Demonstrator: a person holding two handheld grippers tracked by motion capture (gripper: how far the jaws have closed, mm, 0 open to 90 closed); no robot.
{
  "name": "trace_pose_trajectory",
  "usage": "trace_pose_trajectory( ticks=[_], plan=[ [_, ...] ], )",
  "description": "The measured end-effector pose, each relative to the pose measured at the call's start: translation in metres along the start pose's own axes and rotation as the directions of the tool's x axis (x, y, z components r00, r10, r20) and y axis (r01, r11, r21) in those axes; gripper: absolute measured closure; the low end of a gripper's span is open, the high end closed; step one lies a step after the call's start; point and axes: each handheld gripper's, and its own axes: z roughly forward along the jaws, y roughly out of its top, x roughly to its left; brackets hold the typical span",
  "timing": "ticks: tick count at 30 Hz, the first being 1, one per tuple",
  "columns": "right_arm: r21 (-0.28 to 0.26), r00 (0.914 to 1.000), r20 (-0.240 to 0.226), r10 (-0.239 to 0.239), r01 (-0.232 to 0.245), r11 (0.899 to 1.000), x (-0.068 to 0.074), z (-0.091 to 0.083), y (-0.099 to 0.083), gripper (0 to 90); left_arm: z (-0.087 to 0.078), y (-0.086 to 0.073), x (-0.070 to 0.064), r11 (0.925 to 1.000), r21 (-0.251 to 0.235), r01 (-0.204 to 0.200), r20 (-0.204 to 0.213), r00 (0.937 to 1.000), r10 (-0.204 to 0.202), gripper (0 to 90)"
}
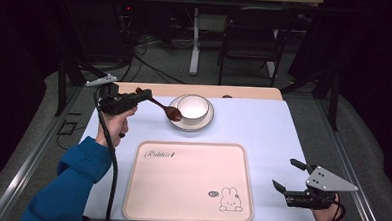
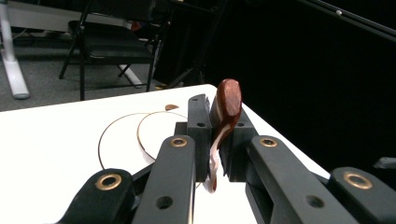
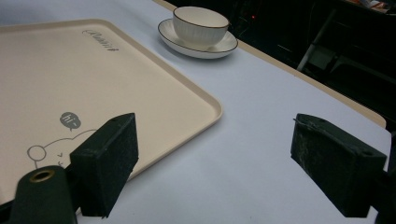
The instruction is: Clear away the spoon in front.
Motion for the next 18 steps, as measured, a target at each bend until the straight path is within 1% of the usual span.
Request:
trace_pose_trajectory(
  ticks=[6,12,13,16,18],
  plan=[
    [0.0,1.0,0.0,-0.001,0.001,1.0,0.0,0.0,0.0,14.1,-0.009,-0.003,0.0,0.9999,0.015,0.001,0.016,0.9999,-0.001,84.0],
    [0.0,1.0,0.001,0.001,-0.001,1.0,0.0,0.0,0.0,14.1,-0.017,-0.009,0.001,0.9991,0.043,0.001,0.033,0.9995,-0.003,84.0],
    [-0.002,1.0,0.0,-0.001,0.001,1.0,0.0,0.0,0.0,14.1,-0.02,-0.01,-0.001,0.9983,0.058,-0.002,0.043,0.9991,-0.001,83.9],
    [-0.001,1.0,0.0,0.001,-0.001,1.0,0.0,0.0,0.0,14.1,-0.022,-0.012,-0.002,0.9976,0.069,-0.006,0.05,0.9988,0.003,84.0],
    [-0.002,1.0,0.001,0.0,0.0,1.0,0.0,0.0,0.0,14.1,-0.025,-0.013,-0.003,0.9964,0.085,-0.006,0.063,0.998,0.001,83.9]
  ],
)
